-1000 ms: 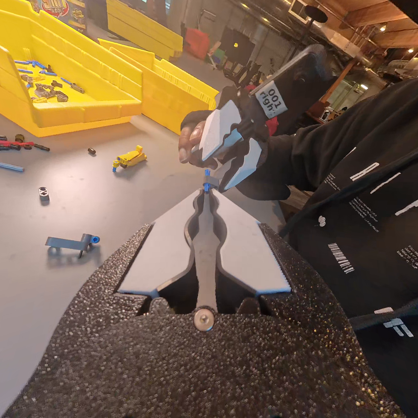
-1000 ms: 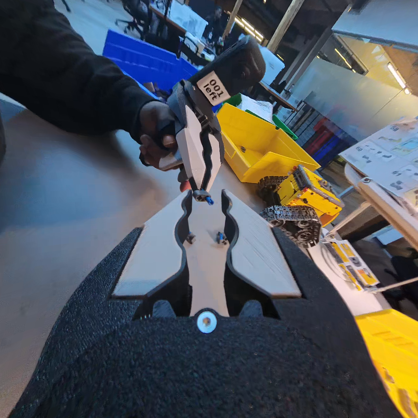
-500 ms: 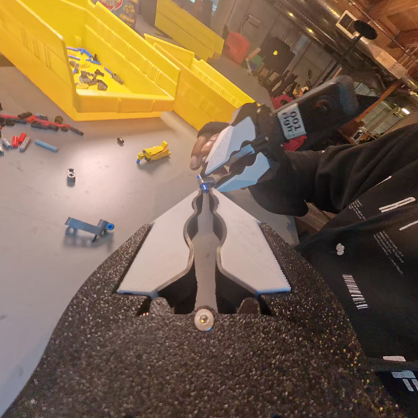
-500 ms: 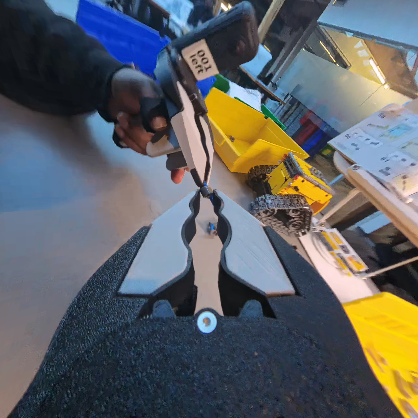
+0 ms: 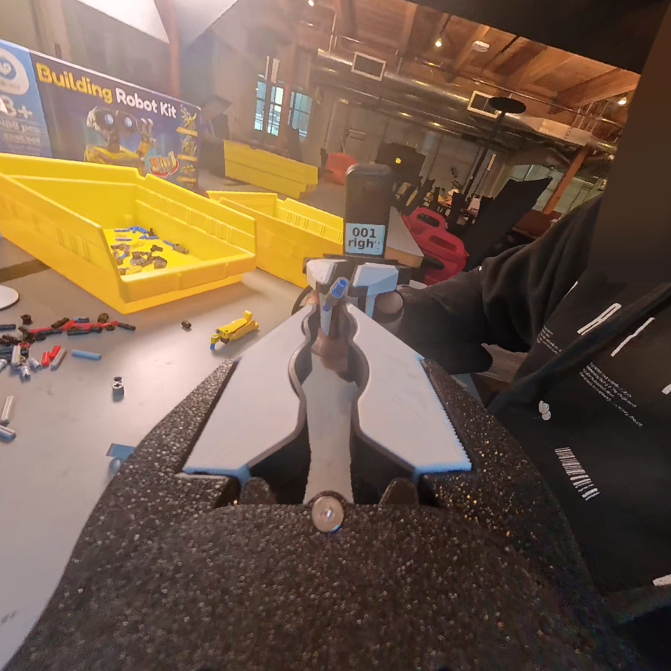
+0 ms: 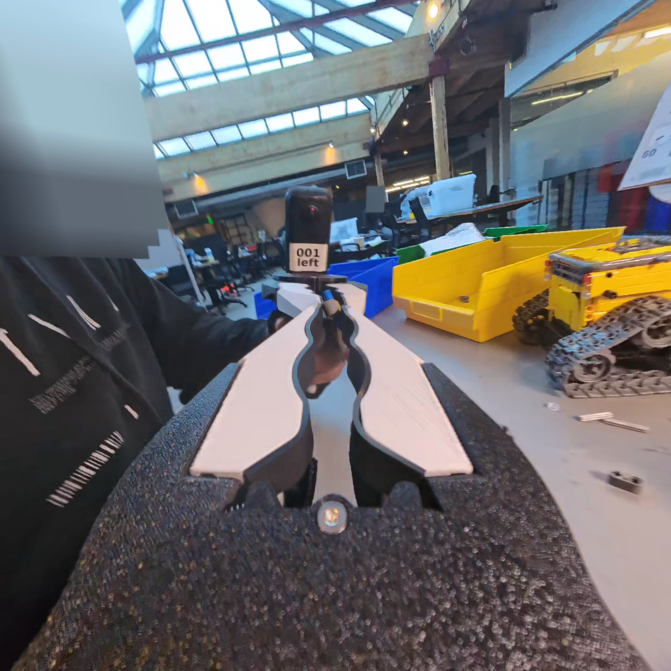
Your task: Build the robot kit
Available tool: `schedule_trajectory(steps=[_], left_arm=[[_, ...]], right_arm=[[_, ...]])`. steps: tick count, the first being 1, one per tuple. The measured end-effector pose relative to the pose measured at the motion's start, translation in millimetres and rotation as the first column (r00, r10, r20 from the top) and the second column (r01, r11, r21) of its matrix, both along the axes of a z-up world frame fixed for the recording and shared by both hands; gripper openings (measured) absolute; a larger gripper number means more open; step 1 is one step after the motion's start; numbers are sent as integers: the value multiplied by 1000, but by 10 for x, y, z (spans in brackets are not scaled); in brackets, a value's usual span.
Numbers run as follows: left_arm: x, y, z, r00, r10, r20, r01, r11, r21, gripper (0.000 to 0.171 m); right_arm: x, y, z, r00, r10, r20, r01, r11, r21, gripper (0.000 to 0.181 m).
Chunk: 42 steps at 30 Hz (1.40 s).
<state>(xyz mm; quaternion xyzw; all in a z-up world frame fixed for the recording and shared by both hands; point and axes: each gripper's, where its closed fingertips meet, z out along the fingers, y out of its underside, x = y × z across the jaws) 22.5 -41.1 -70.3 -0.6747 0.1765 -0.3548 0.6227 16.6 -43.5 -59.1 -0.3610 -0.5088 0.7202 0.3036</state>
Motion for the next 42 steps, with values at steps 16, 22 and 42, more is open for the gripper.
schedule_trajectory(steps=[16, 22, 42], left_arm=[[271, -440, -207, 851, -491, 185, 522, 829, -201, 6], [488, -694, -386, 706, -685, 182, 704, 648, -290, 6], [-59, -53, -21, 974, -198, 114, 207, 975, -77, 5]], right_arm=[[283, -364, -226, 976, 198, 93, -218, 841, 496, 19], [468, -661, -485, 920, 329, 213, -390, 722, 571, 24], [-92, -9, -66, 993, -107, 38, 98, 977, 191, 16]])
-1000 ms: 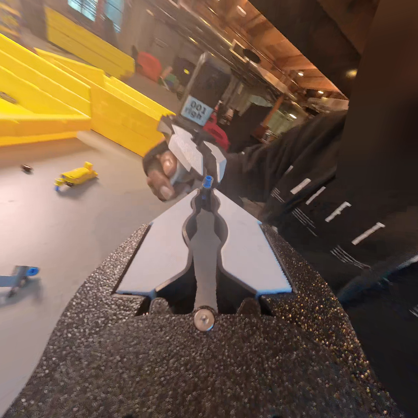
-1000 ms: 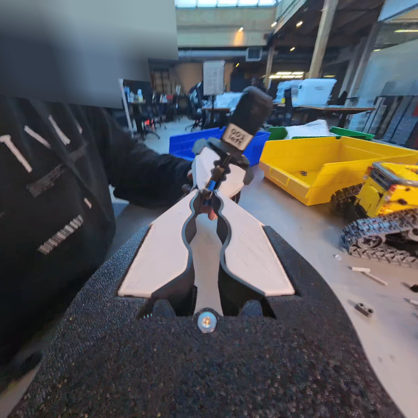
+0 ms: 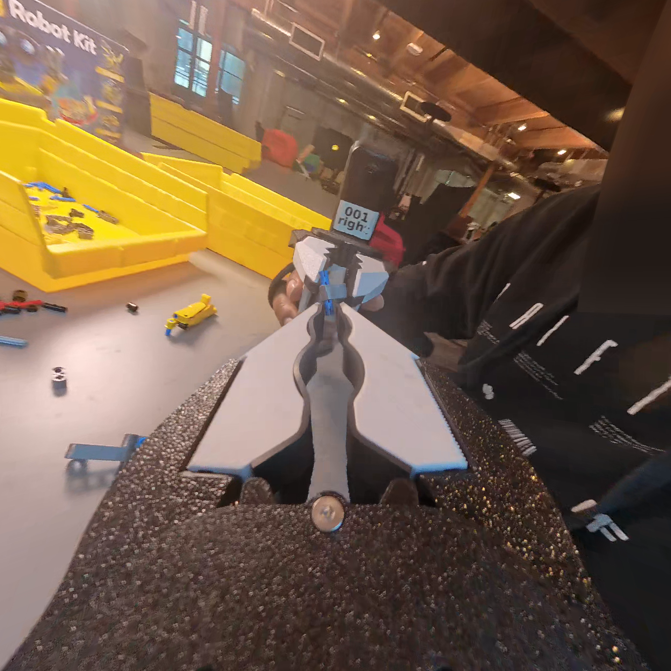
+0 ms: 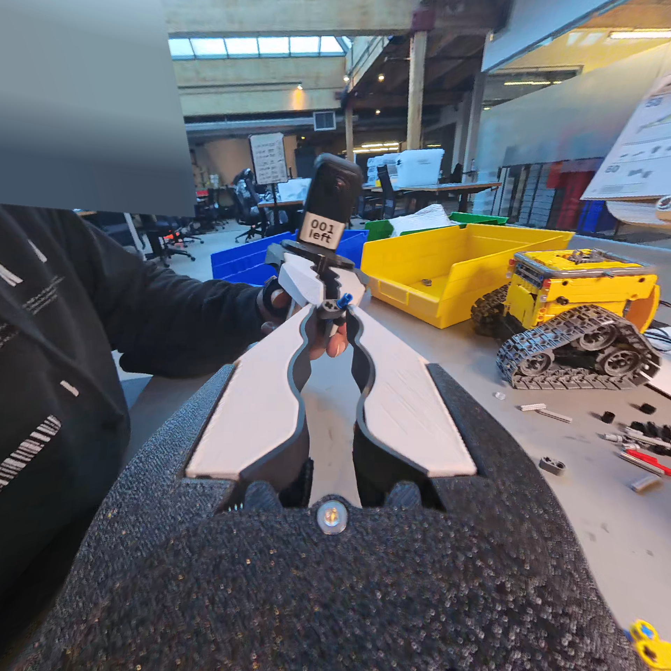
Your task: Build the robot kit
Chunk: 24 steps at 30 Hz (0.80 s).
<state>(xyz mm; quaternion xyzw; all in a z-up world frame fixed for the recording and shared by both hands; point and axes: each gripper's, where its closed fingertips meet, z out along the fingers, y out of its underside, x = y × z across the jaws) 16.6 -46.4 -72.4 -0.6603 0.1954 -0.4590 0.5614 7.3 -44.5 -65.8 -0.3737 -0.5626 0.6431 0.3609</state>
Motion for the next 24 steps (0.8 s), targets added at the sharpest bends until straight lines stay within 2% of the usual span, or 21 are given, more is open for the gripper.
schedule_trajectory(steps=[4, 6, 7, 10, 12, 15, 19, 24], left_arm=[[-36, 89, -86, 987, 104, -121, -103, 995, 18, 4], [-30, 74, -137, 988, 77, -136, -81, 996, -29, 3], [-25, 43, -141, 992, 43, -121, -49, 998, -49, 3], [112, -198, -184, 981, -176, -86, 167, 980, -108, 3], [219, -346, -262, 949, -302, -91, 287, 947, -147, 3], [343, -489, -314, 901, -429, -60, 413, 893, -180, 3], [428, -617, -369, 849, -528, -35, 510, 834, -211, 2], [471, -703, -427, 815, -579, -36, 555, 796, -240, 2]], right_arm=[[-57, 49, -70, 998, -65, 27, 65, 998, 13, 16], [-43, 26, -117, 999, -38, 39, 36, 997, 66, 16], [-19, -6, -125, 999, -5, 43, 0, 995, 103, 16], [114, -175, -163, 986, 148, 71, -161, 955, 250, 25], [213, -293, -199, 973, 216, 80, -231, 906, 355, 27], [350, -486, -293, 953, 288, 93, -296, 817, 495, 22], [419, -617, -428, 942, 308, 133, -325, 746, 581, 15], [456, -701, -452, 935, 330, 130, -337, 709, 620, 12]])
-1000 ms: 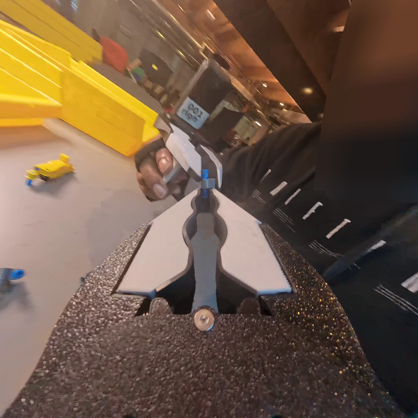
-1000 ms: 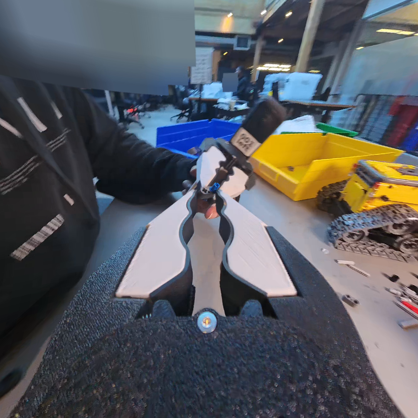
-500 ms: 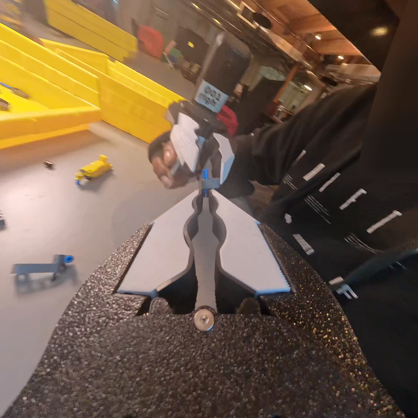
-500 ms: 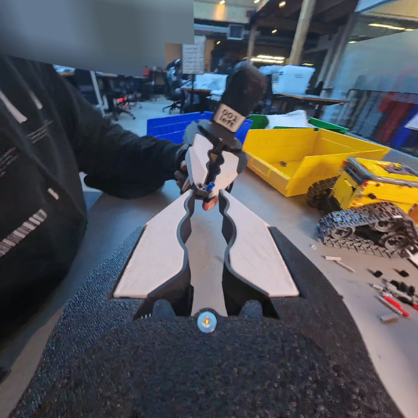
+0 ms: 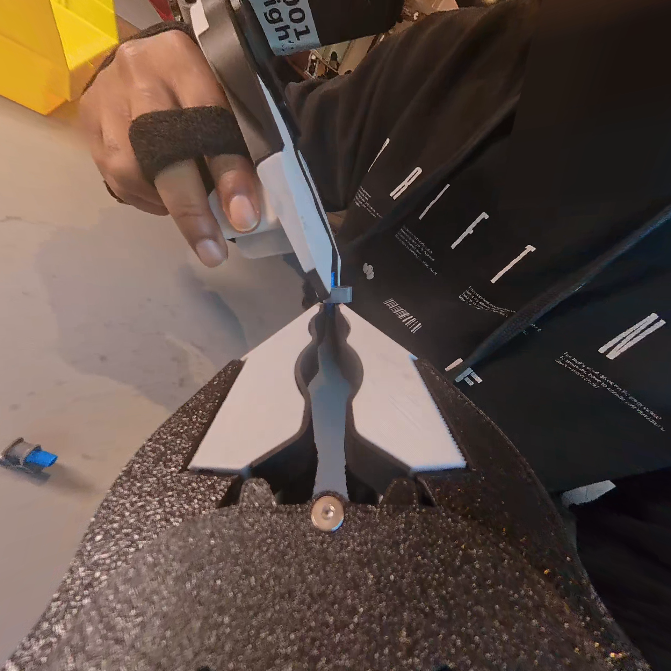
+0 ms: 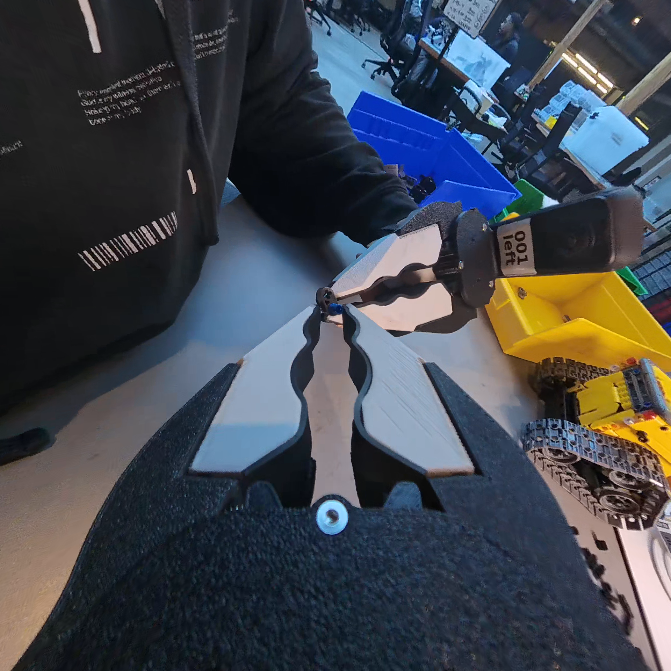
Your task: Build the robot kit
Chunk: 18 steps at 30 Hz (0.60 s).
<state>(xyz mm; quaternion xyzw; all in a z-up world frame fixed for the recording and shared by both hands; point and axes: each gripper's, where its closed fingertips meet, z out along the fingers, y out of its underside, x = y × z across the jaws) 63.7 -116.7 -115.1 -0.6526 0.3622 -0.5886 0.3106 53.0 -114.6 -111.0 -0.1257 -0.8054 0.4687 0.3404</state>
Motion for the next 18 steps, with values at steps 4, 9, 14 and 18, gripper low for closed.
schedule_trajectory(steps=[4, 9, 14, 18], left_arm=[[5, -42, -27, 1000, -29, -5, 29, 999, -20, 3], [17, -68, -42, 999, -45, -8, 44, 999, -30, 3], [-194, 224, -34, 988, 152, -21, -152, 988, -9, 9], [-671, 654, -141, 861, 486, -152, -470, 873, 132, 18]], right_arm=[[28, -49, 0, 1000, 18, -11, -18, 999, 27, 12], [39, -78, -20, 999, 24, -23, -23, 998, 61, 8], [-153, 221, -8, 991, -130, 17, 131, 990, -47, 7], [-291, 650, -31, 958, -265, 108, 283, 934, -216, 7]])
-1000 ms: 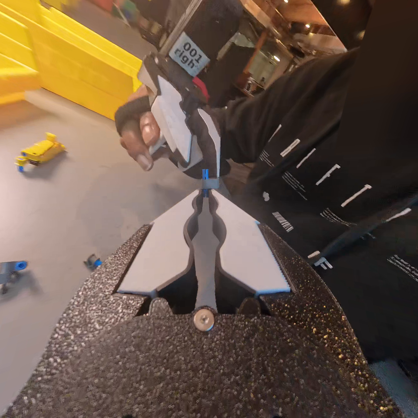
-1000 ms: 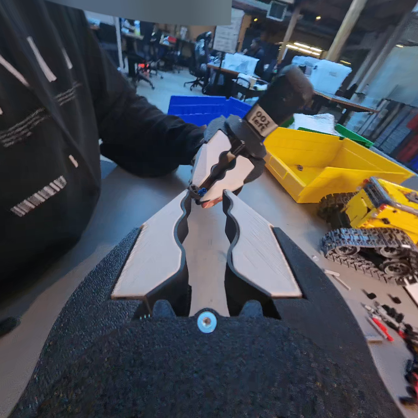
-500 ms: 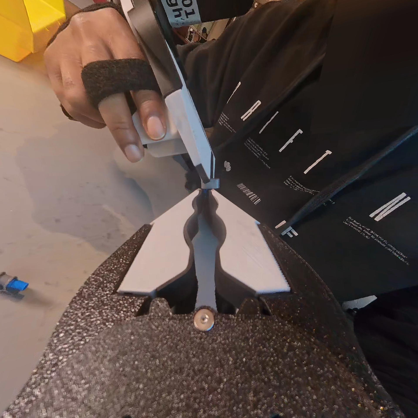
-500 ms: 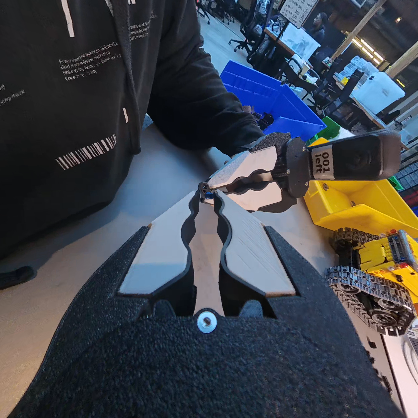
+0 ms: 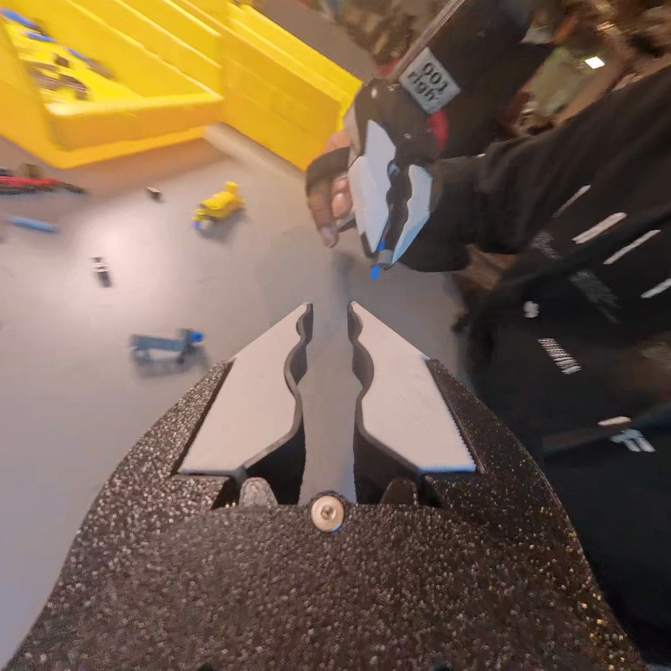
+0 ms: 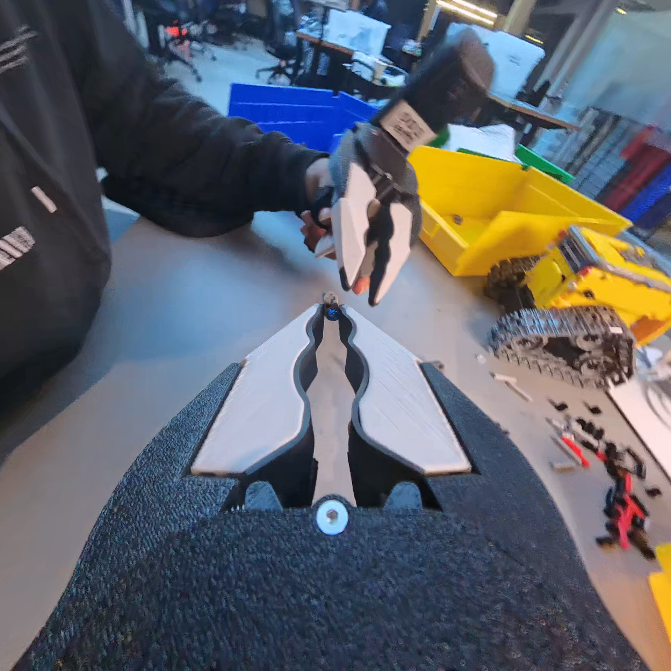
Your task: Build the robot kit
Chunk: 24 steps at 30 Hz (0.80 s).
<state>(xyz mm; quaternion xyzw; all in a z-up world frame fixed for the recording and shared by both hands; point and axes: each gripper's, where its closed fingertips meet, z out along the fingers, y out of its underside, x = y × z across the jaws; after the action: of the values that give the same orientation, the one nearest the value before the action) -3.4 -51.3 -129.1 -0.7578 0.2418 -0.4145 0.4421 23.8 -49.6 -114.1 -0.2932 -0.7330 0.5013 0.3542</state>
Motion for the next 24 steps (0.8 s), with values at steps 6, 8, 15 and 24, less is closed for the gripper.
schedule_trajectory(steps=[6, 8, 15, 24], left_arm=[[-283, 126, -274, 941, 187, -283, -167, 982, 92, 20], [-256, 109, -418, 908, 172, -382, -148, 985, 90, 22], [-112, 179, -719, 819, 169, -548, -140, 986, 94, 21], [-53, 225, -830, 760, 175, -626, -147, 984, 97, 25]], right_arm=[[-118, 395, -45, 987, -147, 59, 155, 975, -159, 8], [-139, 471, -86, 980, -181, 86, 193, 967, -165, 8], [-162, 527, -234, 965, -225, 134, 239, 965, -104, 8], [-144, 492, -282, 967, -210, 143, 223, 972, -76, 8]])
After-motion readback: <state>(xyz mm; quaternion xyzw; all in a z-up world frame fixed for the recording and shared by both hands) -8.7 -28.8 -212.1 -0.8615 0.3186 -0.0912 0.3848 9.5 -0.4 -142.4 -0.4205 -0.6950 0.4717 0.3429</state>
